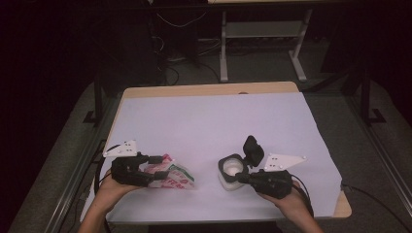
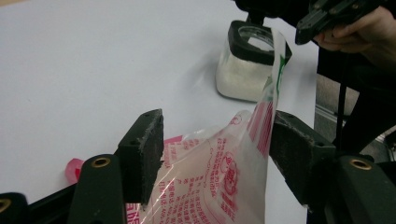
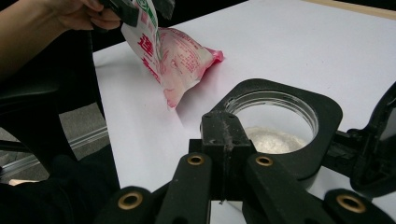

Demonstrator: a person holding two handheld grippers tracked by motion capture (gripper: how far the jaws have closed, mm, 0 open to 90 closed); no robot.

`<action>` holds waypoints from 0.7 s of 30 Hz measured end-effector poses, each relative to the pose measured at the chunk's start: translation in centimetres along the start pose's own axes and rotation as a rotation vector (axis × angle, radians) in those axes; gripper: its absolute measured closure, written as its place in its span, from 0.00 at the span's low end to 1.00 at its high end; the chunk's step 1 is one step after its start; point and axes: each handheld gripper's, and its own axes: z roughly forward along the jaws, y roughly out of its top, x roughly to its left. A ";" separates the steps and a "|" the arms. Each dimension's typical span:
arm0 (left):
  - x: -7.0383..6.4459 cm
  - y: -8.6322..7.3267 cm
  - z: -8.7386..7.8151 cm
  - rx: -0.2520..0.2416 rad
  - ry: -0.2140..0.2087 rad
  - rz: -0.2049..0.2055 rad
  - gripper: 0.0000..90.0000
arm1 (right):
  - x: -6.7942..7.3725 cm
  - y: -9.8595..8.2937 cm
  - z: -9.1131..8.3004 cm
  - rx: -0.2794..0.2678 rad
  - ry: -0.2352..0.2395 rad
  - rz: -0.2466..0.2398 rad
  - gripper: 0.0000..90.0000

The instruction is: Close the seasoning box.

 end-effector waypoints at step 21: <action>1.8 -1.0 -1.9 -0.032 0.143 -0.014 0.30 | -0.1 -0.7 -1.0 0.007 -0.023 0.015 1.00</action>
